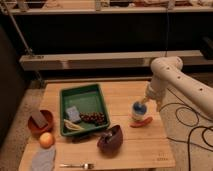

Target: Stack cups into tray

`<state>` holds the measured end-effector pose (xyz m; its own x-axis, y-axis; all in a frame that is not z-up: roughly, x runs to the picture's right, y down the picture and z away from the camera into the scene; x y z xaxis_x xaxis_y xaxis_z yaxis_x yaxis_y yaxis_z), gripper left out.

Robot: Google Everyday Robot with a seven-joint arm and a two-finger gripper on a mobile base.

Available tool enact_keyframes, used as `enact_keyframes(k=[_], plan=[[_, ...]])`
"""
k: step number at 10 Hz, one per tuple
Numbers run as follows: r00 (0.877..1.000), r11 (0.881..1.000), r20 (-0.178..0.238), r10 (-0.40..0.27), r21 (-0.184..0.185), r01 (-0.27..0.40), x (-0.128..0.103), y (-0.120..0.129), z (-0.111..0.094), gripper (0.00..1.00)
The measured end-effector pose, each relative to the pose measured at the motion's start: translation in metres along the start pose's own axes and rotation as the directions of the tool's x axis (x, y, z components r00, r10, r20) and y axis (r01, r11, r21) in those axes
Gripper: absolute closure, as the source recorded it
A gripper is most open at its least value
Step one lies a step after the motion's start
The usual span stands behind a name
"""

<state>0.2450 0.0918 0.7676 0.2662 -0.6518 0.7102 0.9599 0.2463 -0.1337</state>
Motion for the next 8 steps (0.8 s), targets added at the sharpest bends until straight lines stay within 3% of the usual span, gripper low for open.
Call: enact_keyframes(k=[8], plan=[[0.999,1.0,0.031,0.019,-0.014,-0.019,-0.002,0.016,0.038,0.41]])
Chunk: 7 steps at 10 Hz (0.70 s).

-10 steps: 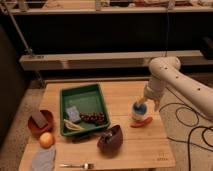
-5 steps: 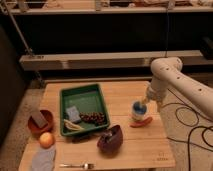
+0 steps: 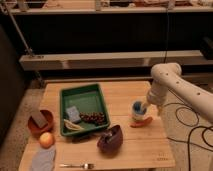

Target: Stack cups into tray

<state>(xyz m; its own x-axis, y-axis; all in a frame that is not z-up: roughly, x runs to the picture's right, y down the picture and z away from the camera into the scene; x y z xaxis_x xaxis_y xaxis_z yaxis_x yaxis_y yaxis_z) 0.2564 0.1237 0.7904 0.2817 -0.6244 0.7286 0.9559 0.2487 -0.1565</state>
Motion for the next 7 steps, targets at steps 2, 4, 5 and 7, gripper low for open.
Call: enact_keyframes(k=[2,4,5,7], plan=[[1.0,1.0,0.002,-0.005,0.017,0.005,0.0,0.003,0.005,0.41],[1.0,0.999,0.001,-0.014,0.038,0.013,0.002,0.001,0.009,0.41],[1.0,0.999,0.0,-0.022,0.046,0.022,0.002,-0.001,0.011,0.41],[0.999,0.998,-0.002,-0.037,0.059,0.038,0.003,-0.008,0.017,0.41]])
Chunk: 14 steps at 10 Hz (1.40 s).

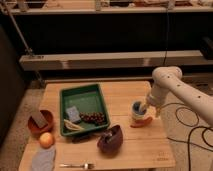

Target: Stack cups into tray

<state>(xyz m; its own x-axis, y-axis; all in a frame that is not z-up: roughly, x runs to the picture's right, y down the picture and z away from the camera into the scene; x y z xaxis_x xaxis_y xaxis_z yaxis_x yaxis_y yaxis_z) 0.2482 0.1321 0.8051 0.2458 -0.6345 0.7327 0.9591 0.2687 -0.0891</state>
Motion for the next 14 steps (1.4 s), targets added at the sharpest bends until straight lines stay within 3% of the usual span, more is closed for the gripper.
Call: enact_keyframes(k=[3,6,8,9,11,14], plan=[[1.0,1.0,-0.001,-0.015,0.008,0.015,0.0,-0.006,0.012,0.45],[1.0,1.0,0.004,-0.008,0.017,0.008,0.001,-0.006,0.031,0.74],[1.0,1.0,-0.002,-0.012,0.018,0.012,0.0,-0.009,0.03,0.95],[1.0,1.0,-0.005,-0.015,0.017,0.015,-0.001,-0.013,0.027,1.0],[1.0,1.0,0.007,-0.012,0.011,0.012,-0.002,-0.023,0.021,1.0],[0.997,0.999,0.055,0.053,0.002,-0.053,0.005,-0.036,0.002,1.0]])
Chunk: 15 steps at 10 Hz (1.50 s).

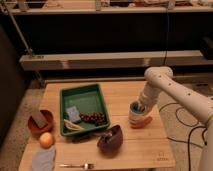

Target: Stack cups into tray

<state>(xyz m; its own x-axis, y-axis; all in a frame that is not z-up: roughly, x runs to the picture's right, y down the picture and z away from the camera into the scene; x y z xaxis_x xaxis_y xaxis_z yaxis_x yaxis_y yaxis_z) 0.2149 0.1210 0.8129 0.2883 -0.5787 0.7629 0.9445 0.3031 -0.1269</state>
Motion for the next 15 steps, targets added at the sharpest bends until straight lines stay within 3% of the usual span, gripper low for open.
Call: enact_keyframes(k=[2,3,7,15], plan=[[1.0,1.0,-0.003,0.028,-0.014,-0.028,0.008,-0.002,-0.016,1.0],[0.999,0.999,-0.024,0.035,-0.027,-0.036,0.021,-0.013,-0.039,1.0],[0.996,0.999,-0.09,0.008,-0.041,-0.011,0.05,-0.05,-0.082,1.0],[0.985,0.994,-0.132,-0.106,-0.021,0.104,0.056,-0.142,-0.102,1.0]])
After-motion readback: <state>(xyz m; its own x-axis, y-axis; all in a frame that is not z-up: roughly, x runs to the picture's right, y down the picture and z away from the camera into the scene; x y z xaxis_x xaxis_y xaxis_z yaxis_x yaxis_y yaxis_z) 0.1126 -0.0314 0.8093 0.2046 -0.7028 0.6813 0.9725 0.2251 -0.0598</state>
